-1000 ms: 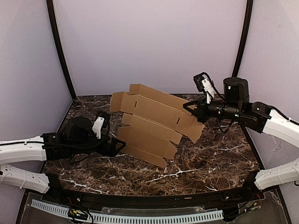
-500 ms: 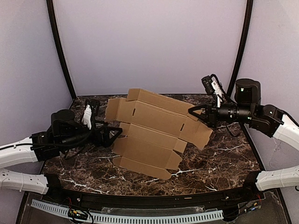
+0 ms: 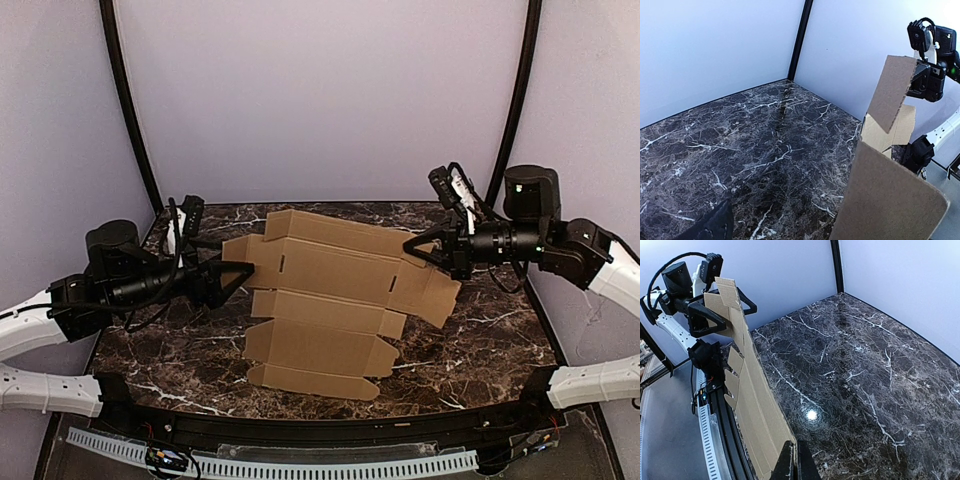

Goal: Fold the paper box

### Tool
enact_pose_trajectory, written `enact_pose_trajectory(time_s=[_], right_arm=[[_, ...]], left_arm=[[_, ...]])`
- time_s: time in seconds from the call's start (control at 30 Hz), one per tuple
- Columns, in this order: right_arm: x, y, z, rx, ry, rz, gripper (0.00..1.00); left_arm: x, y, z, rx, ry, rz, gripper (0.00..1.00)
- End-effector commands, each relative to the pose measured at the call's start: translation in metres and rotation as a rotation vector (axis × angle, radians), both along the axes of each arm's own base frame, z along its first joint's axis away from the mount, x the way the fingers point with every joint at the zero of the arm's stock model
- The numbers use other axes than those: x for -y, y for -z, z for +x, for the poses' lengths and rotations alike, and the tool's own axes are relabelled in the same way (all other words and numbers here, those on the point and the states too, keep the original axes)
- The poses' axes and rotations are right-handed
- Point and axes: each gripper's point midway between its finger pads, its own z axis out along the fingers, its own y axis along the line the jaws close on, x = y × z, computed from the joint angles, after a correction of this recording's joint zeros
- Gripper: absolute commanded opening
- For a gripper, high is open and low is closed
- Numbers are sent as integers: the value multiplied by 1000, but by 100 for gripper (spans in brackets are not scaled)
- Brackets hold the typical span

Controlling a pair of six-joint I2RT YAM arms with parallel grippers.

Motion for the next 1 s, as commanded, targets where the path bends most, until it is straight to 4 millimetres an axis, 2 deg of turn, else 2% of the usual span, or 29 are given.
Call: enact_pose_trajectory(time_s=[0.0,0.03,0.17,0.23,0.27,0.3,0.37,0.43,0.53,0.57,0.67,0.7,0.77,0.87,0.97], right_arm=[[-4,-9,-3,9,-18,9,0],[-4,-9,-2,8,-17,7,0],[-6,-7,1,4,-8,-1,0],[-8,-6,2,2,-6,-5,0],[-9,-5,2,0,-6,-6,0],[-9,-5,2,-1,-7,-6,0],[-11,-6,1,-1,-10,-5,0],[-12,-7,0,4,-20,-2,0],[-11,-5,-1,19,-27,-13,12],[-11,-4,-1,32,-34,-20,18],[-13,-5,-1,58,-52,-35,52],[-14,-7,0,61,-61,-40,60],[-18,-13,-3,101,-107,-54,70],[-27,-22,-13,132,-209,-61,79],[-40,-30,-14,171,-262,-96,82]], left_arm=[[2,-4,-8,10,52,9,79],[3,-5,-8,12,56,7,76],[3,-9,-11,16,69,-6,54],[3,-10,-11,17,72,-5,35],[3,-9,-11,14,71,-3,30],[3,-8,-11,12,70,0,17],[3,-6,-10,8,65,7,3],[2,-4,-10,7,60,12,1],[1,-8,-11,15,65,13,1],[2,-8,-13,15,76,16,1],[3,-14,-17,16,101,14,1],[4,-13,-19,12,115,20,1],[4,-13,-22,6,127,27,1],[4,-13,-22,-7,125,36,1],[5,-13,-21,-25,125,52,1]])
